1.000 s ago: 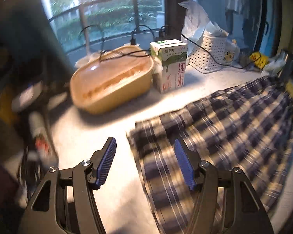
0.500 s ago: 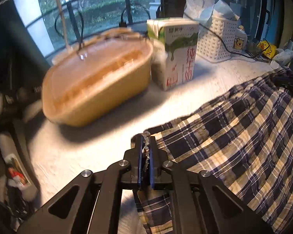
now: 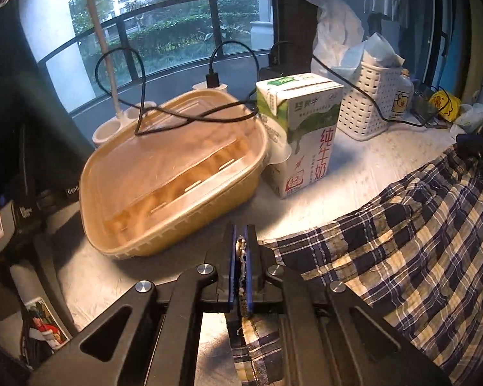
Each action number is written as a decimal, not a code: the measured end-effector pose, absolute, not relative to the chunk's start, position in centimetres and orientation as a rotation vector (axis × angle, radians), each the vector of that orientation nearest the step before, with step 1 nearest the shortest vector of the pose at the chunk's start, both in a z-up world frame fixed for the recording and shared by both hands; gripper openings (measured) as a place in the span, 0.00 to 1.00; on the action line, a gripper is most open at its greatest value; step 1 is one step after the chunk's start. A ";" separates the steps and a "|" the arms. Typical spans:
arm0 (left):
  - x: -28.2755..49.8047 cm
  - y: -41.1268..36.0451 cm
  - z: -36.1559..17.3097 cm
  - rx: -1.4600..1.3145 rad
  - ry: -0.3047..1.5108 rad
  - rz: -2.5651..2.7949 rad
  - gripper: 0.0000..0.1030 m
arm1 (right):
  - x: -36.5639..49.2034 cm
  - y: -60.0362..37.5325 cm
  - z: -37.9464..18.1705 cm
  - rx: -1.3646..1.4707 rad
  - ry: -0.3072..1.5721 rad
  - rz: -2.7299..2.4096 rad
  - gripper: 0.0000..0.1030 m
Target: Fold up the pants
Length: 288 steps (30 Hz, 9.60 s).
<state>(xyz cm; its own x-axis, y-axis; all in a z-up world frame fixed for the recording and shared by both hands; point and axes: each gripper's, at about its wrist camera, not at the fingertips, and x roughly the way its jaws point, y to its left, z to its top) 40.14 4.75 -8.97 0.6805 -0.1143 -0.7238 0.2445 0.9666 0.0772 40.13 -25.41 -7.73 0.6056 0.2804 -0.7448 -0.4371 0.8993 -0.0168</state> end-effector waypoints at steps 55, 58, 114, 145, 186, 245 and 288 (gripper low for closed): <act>24.1 -11.3 -13.3 0.139 0.940 -0.435 0.67 | 32.0 -23.2 -13.6 -0.383 0.835 0.436 0.78; 23.7 -12.1 -13.0 0.189 0.941 -0.404 0.68 | 32.5 -24.7 -13.0 -0.396 0.809 0.330 0.79; 23.4 3.2 -9.7 -0.040 0.888 -0.032 0.73 | 27.9 -39.7 -14.7 0.615 0.840 0.214 0.20; 18.9 12.5 -10.1 -0.231 0.781 -0.077 0.73 | 26.2 0.4 -8.2 -0.251 0.751 0.616 0.09; 27.4 5.3 -11.1 -0.048 0.898 -0.208 0.20 | 24.0 -12.3 -14.3 -0.275 0.870 0.593 0.34; 37.6 6.2 -12.8 -0.044 0.875 -0.314 0.66 | 41.2 -16.6 -14.6 0.014 0.880 0.614 0.73; 22.2 5.2 -1.9 -0.103 0.397 -0.284 0.20 | 26.4 -12.3 -0.3 -0.243 0.424 0.666 0.18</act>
